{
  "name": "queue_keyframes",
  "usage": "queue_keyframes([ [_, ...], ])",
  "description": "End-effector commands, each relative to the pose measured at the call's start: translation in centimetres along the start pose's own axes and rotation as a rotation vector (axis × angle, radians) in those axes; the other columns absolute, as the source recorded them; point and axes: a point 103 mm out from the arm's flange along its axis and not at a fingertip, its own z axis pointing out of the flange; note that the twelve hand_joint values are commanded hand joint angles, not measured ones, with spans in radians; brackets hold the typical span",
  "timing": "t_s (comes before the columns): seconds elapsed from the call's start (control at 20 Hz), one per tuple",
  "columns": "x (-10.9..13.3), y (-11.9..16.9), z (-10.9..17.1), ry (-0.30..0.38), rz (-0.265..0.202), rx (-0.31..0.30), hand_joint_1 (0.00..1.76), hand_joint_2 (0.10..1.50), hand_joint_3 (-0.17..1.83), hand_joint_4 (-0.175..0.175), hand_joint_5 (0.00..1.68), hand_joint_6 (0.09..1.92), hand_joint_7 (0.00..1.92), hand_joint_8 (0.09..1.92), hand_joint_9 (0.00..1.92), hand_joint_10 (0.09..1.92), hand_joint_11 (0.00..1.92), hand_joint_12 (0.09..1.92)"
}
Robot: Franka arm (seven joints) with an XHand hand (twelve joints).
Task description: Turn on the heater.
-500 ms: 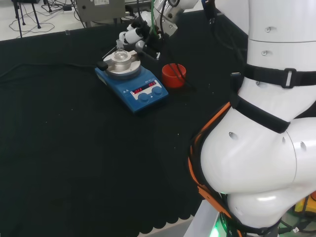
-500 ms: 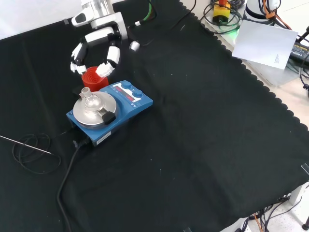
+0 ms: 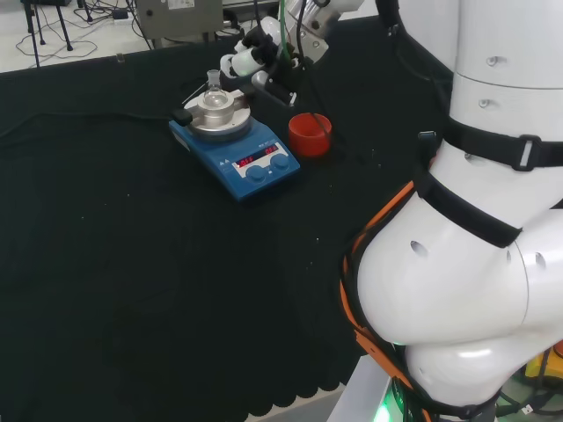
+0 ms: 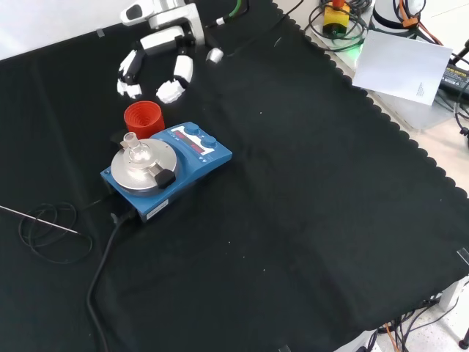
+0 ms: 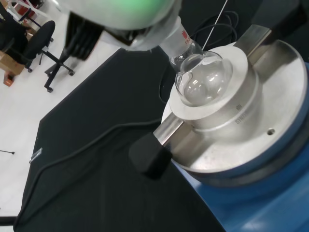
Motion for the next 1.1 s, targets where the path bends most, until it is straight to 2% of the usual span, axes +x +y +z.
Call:
queue_keyframes([
  [0.05,-0.7,-4.5,-1.1,-0.115,0.031,0.085,0.97,0.56,0.75,-0.05,0.6,0.71,0.52,0.72,0.71,0.68,0.45,1.31],
  [0.35,-1.4,-7.8,-0.7,-0.226,0.073,0.172,1.01,0.55,0.76,-0.034,0.49,0.64,0.67,0.69,0.78,0.66,0.54,1.29],
  [0.45,-1.6,-8.6,-0.3,-0.243,0.086,0.196,1.03,0.56,0.77,-0.031,0.46,0.59,0.78,0.67,0.87,0.6,0.69,1.26],
  [0.65,-1.9,-9.4,0.3,-0.304,0.096,0.261,1.07,0.57,0.78,-0.04,0.42,0.5,0.94,0.65,1.09,0.5,1.11,1.05],
  [0.75,-2.0,-9.8,0.5,-0.32,0.099,0.293,1.08,0.58,0.78,-0.045,0.41,0.45,0.99,0.64,1.2,0.43,1.22,0.96],
  [0.95,-2.1,-10.4,0.4,-0.355,0.099,0.32,1.11,0.59,0.77,-0.055,0.39,0.36,1.09,0.66,1.35,0.4,1.31,0.89],
  [1.1,-1.9,-10.8,0.4,-0.408,0.096,0.376,1.14,0.61,0.75,-0.071,0.38,0.27,1.16,0.7,1.45,0.42,1.53,0.75],
])
